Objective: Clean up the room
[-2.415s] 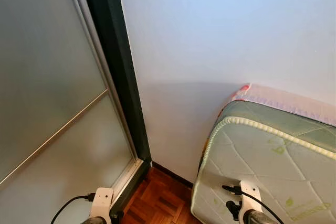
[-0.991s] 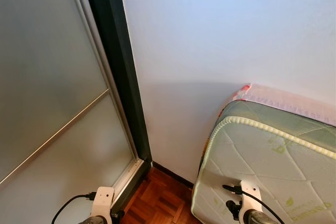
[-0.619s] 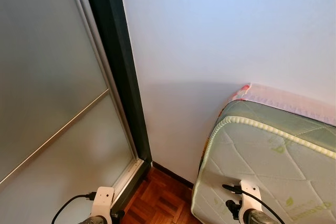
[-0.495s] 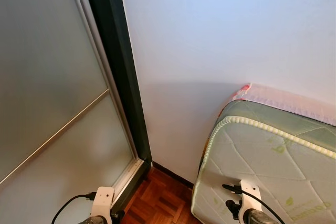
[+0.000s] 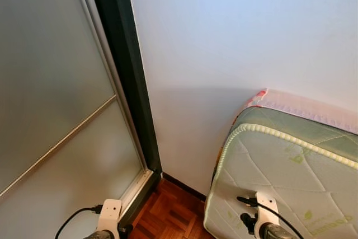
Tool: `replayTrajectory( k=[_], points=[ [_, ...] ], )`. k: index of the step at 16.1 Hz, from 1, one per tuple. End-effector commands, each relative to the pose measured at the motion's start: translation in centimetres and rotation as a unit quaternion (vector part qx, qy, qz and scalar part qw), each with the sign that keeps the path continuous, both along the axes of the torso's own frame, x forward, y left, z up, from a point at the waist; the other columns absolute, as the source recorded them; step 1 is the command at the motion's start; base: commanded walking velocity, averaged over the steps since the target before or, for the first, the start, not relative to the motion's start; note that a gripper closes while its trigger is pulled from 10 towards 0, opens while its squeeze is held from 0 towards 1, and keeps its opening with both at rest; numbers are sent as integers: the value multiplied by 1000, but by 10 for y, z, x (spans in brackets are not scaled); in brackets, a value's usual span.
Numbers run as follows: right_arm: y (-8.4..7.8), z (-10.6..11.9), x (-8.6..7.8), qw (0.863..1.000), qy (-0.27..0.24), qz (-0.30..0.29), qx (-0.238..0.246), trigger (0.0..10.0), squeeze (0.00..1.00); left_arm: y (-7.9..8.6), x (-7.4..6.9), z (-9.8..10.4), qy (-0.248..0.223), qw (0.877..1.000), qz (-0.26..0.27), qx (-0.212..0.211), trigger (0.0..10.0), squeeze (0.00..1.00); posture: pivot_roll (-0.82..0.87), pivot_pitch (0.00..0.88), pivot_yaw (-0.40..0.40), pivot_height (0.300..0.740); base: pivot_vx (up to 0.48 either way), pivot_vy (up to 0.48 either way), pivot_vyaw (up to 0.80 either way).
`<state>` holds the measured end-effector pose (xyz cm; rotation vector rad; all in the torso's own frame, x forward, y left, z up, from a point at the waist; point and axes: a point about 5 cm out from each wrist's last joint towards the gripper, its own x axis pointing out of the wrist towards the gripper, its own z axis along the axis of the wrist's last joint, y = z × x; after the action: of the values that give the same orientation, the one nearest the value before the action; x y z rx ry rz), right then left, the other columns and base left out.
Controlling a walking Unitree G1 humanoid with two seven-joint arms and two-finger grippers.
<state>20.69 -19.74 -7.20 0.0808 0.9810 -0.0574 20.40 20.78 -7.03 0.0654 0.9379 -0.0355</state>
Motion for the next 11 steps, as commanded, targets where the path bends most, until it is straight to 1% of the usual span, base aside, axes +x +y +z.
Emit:
replayTrajectory(
  k=[1, 9, 11],
  points=[
    [-5, 14, 22, 999, -41, -1, -7, 10000, 0, 3, -2, -1, 10, 1000, 0, 3, 10000, 0, -45, 0, 16, 740, 0, 0, 0],
    [-5, 14, 22, 999, -40, 0, -5, 10000, 0, 2, -2, -1, 9, 1000, 0, 2, 10000, 0, -44, 0, 14, 740, 0, 0, 0],
    [-4, 14, 22, 999, -40, -2, -5, 10000, 0, 2, -2, -1, 9, 1000, 0, 2, 10000, 0, -43, 0, 14, 740, -240, 0, 0]
  ],
)
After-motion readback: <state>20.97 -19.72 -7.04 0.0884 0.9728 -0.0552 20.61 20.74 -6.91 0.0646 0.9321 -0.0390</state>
